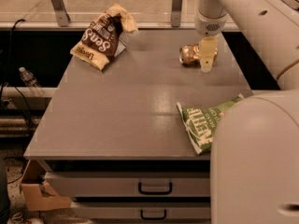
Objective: Move orange can near brown chip bag
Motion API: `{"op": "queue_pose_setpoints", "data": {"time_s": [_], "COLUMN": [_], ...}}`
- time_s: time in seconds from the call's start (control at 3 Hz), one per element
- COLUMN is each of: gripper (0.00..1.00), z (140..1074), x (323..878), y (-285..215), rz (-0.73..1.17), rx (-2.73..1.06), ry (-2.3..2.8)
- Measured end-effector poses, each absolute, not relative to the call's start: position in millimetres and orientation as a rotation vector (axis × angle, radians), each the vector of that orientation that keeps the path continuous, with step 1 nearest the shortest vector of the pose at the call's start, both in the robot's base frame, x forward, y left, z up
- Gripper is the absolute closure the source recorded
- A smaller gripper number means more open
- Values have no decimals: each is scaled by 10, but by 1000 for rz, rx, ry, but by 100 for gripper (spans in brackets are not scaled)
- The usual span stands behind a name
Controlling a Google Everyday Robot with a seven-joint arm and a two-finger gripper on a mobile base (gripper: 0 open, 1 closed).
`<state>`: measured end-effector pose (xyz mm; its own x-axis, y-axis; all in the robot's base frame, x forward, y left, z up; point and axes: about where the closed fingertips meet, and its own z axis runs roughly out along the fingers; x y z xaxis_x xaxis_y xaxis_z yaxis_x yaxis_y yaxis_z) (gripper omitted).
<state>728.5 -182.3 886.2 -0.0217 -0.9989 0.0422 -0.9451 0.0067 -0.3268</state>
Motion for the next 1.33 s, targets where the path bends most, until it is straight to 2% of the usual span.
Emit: {"op": "queue_pose_setpoints", "data": {"time_s": [0.33,0.67,1.33], "gripper": [0,16,63], "z": [8698,8556,8541], "x": [7428,7492,7538], "y": [-1862,-1873,-1754], "rz": [-382,-348,-269], "rx": [-2052,-2062,-2059], "ry": [2087,2102,2071]}}
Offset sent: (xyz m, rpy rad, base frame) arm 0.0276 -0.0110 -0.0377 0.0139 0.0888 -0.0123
